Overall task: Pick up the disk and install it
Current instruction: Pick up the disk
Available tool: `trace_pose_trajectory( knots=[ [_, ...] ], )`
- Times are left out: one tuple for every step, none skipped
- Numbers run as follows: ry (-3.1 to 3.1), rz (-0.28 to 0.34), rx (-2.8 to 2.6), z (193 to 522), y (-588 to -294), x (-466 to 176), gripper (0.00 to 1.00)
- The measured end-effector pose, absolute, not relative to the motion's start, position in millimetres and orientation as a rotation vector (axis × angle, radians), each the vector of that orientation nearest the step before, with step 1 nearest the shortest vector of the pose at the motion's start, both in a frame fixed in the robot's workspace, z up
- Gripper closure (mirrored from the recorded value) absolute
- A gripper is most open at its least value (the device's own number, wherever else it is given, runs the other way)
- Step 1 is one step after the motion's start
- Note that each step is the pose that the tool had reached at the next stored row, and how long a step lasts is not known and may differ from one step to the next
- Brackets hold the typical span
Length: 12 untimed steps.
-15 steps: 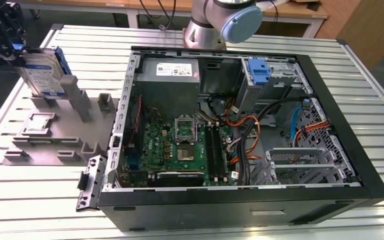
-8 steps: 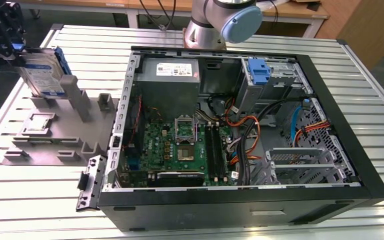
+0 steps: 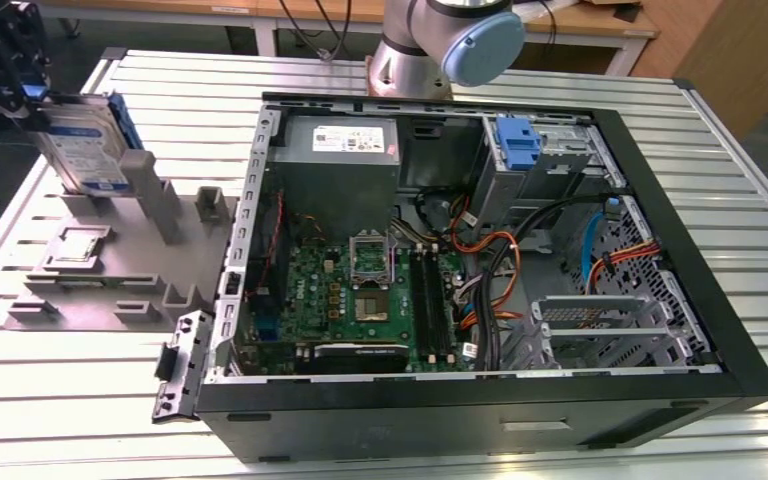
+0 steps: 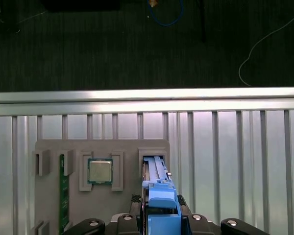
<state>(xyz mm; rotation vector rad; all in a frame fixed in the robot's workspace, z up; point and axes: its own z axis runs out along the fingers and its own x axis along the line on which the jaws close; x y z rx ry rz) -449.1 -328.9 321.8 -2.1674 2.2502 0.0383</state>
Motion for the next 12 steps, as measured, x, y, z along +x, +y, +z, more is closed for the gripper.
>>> trace_pose_trajectory(
  knots=[
    [2.25,0.038,-2.167,322.4,-328.9,-449.2,0.63],
    [2.25,0.038,-2.167,323.0,-328.9,-449.2,0.63],
    [2.25,0.038,-2.167,323.6,-328.9,-449.2,0.63],
    [2.25,0.038,-2.167,324.0,-328.9,-449.2,0.63],
    [2.25,0.038,-2.167,324.6,-328.9,-449.1,0.63],
    [2.25,0.038,-2.167,325.2,-328.9,-449.1,0.63],
    [2.25,0.038,-2.167,325.8,-328.9,-449.1,0.63],
    [2.25,0.038,-2.167,326.4,-328.9,-449.1,0.63],
    [2.25,0.038,-2.168,327.1,-328.9,-449.1,0.63],
    [2.25,0.038,-2.168,327.8,-328.9,-449.1,0.63],
    [2.25,0.038,-2.168,328.5,-328.9,-449.1,0.63],
    [2.25,0.038,-2.167,329.2,-328.9,-449.1,0.63]
  ],
)
